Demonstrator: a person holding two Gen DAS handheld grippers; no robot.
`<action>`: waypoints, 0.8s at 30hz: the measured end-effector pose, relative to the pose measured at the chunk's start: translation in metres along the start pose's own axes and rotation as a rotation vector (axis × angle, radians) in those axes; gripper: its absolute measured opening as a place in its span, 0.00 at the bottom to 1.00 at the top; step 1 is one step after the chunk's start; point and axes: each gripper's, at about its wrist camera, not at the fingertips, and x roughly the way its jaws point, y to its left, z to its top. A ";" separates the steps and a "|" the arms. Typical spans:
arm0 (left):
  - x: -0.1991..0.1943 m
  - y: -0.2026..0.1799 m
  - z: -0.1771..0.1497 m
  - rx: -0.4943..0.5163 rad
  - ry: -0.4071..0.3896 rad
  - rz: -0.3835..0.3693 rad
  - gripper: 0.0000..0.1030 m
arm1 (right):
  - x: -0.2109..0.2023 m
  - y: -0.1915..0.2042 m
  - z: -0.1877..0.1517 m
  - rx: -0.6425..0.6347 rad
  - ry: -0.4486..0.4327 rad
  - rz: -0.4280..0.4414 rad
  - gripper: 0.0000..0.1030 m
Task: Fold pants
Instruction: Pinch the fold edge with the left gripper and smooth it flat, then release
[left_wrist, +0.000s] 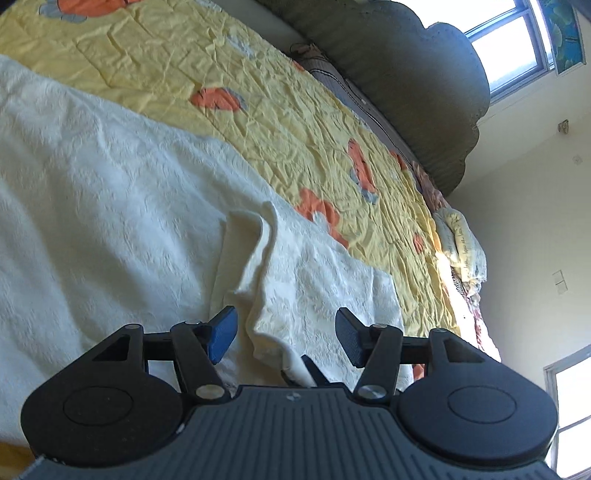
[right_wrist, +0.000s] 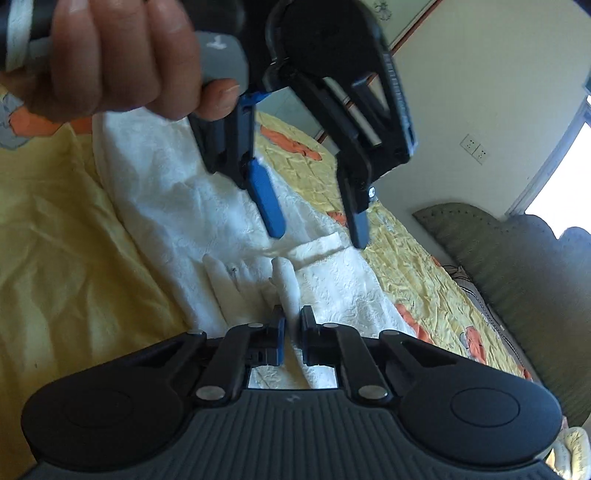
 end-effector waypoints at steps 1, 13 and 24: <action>0.003 0.003 0.000 -0.018 0.012 -0.014 0.63 | -0.005 -0.009 0.000 0.058 -0.015 0.016 0.08; 0.033 0.020 0.010 -0.156 -0.067 -0.065 0.01 | -0.017 -0.046 0.004 0.332 -0.088 0.179 0.08; 0.028 0.014 -0.005 0.052 -0.129 0.135 0.01 | 0.003 -0.027 -0.005 0.366 0.015 0.283 0.10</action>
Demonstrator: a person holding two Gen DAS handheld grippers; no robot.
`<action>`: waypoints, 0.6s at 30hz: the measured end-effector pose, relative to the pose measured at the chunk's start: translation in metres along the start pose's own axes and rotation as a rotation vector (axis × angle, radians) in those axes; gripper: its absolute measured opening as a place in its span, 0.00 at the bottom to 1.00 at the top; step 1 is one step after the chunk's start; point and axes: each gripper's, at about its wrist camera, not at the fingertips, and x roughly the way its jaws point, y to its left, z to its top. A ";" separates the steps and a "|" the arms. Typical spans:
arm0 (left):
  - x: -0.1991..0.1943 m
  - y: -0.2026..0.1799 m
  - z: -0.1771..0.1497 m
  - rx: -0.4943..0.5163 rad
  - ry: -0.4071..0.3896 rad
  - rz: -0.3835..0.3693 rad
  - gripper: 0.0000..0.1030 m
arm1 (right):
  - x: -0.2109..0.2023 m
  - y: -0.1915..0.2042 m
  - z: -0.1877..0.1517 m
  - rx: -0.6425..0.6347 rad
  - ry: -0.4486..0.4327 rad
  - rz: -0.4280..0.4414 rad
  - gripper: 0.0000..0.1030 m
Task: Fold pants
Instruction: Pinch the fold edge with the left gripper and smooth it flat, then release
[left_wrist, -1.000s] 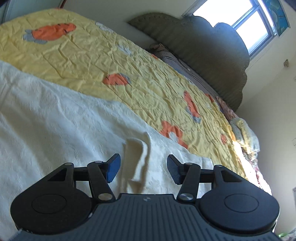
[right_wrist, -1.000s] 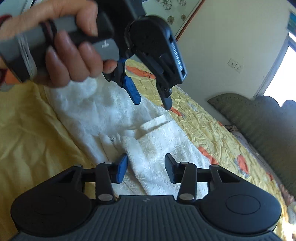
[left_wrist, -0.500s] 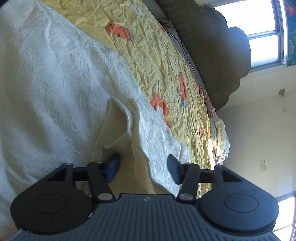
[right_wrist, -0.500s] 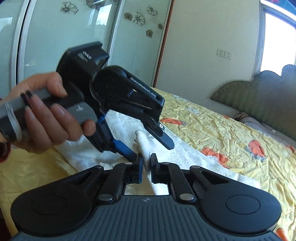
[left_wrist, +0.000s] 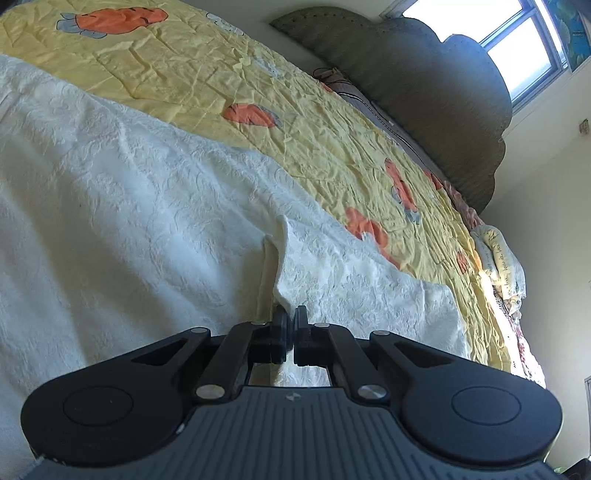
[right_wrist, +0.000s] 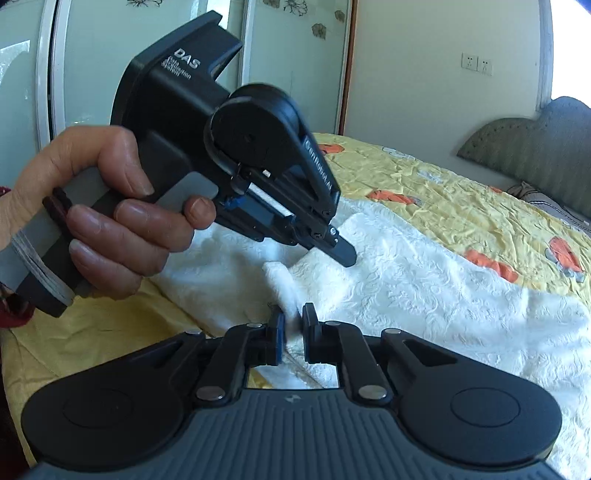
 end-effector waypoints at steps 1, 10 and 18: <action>0.000 -0.001 -0.001 0.010 -0.005 0.003 0.01 | -0.007 -0.003 0.001 0.001 -0.003 0.014 0.11; 0.002 -0.006 -0.006 0.063 -0.029 0.023 0.02 | -0.040 -0.089 -0.017 0.261 0.035 -0.331 0.17; 0.003 -0.010 -0.006 0.096 -0.032 0.040 0.03 | -0.025 -0.064 -0.007 0.266 -0.040 -0.202 0.19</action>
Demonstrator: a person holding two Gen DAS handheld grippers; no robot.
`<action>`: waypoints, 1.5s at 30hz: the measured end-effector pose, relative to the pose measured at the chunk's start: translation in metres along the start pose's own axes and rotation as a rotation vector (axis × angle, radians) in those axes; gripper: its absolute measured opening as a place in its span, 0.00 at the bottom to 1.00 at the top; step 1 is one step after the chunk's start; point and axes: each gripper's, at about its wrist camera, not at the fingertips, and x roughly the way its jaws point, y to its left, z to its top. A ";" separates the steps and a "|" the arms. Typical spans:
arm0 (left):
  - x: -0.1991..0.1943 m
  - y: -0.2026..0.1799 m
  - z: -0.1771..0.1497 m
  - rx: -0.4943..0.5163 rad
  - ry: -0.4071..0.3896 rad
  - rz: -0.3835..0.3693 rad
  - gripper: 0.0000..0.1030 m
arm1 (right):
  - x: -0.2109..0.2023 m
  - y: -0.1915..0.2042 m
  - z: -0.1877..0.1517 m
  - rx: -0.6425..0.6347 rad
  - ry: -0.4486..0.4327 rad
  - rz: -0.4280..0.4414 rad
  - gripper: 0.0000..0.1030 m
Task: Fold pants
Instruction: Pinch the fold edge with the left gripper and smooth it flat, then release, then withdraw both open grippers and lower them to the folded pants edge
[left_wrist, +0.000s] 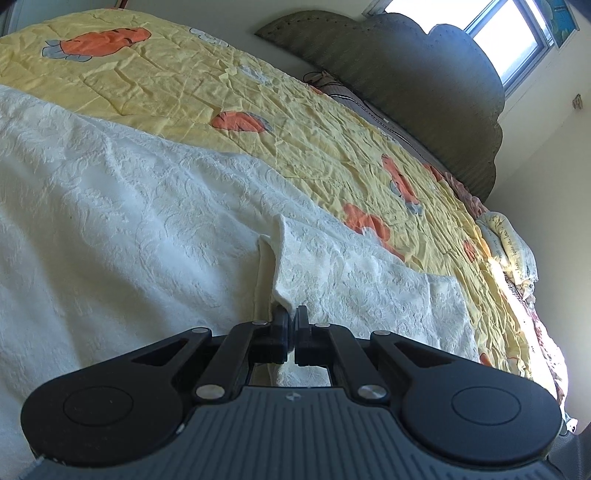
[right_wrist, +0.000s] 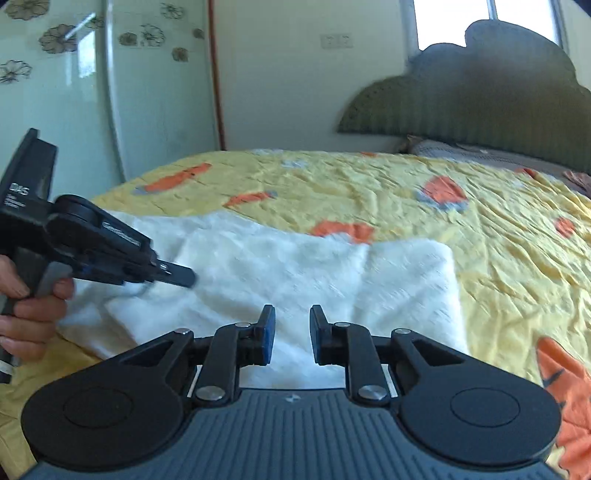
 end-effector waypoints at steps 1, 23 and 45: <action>-0.001 0.000 0.000 0.006 0.001 0.004 0.06 | 0.009 0.007 0.002 -0.022 0.025 0.024 0.20; -0.064 0.035 0.010 0.158 -0.153 0.457 0.57 | 0.070 0.048 0.018 -0.061 0.088 0.117 0.20; -0.057 0.030 -0.005 0.245 -0.184 0.530 0.66 | 0.072 0.052 0.015 -0.030 0.051 0.101 0.22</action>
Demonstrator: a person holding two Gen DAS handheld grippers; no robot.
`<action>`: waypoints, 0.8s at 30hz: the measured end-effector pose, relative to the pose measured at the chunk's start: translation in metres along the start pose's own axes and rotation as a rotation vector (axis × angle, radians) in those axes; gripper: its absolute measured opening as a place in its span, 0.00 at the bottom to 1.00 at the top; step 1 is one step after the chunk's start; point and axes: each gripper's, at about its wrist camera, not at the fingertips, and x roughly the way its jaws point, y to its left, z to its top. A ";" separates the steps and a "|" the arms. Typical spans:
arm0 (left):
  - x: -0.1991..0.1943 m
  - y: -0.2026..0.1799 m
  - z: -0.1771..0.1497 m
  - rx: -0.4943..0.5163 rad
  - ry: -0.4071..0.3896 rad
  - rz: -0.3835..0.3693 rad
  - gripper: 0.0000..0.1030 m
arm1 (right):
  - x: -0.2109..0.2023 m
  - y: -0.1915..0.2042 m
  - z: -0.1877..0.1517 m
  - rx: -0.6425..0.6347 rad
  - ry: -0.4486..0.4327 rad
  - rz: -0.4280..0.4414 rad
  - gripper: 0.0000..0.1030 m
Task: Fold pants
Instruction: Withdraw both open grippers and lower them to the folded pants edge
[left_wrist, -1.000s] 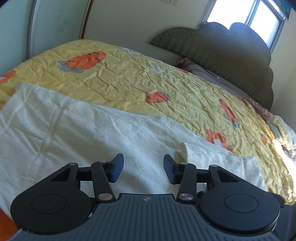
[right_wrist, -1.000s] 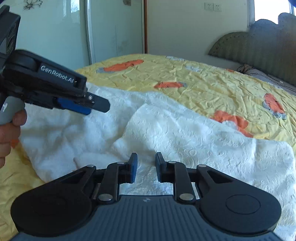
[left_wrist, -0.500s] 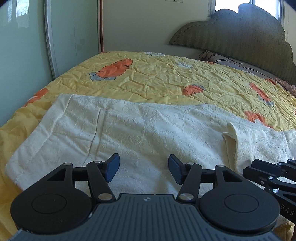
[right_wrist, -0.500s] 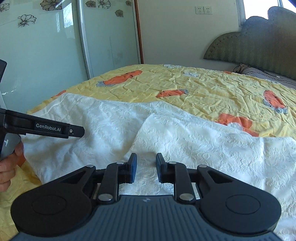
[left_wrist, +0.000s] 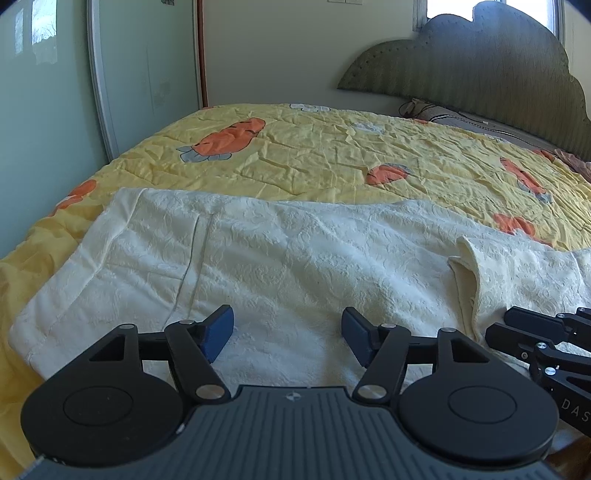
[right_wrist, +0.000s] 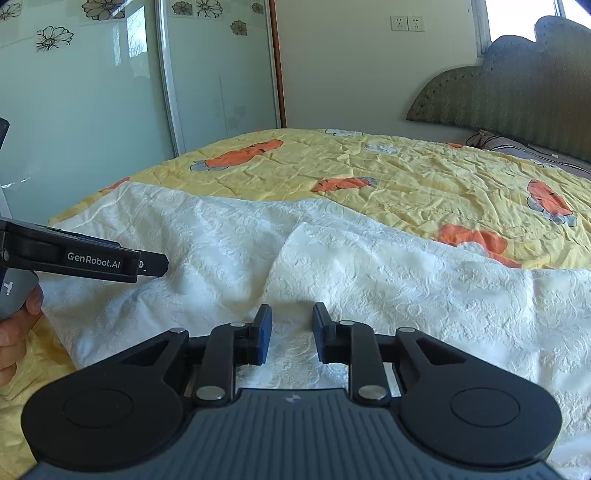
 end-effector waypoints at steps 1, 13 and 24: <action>0.000 0.000 0.000 0.000 -0.001 0.001 0.66 | 0.000 0.000 0.000 0.001 0.000 0.000 0.22; -0.011 -0.033 0.023 0.025 -0.050 -0.214 0.71 | -0.019 -0.006 0.000 0.040 -0.071 -0.065 0.24; 0.020 -0.068 -0.009 0.068 -0.070 -0.106 0.93 | -0.004 -0.013 -0.005 0.034 0.020 -0.114 0.99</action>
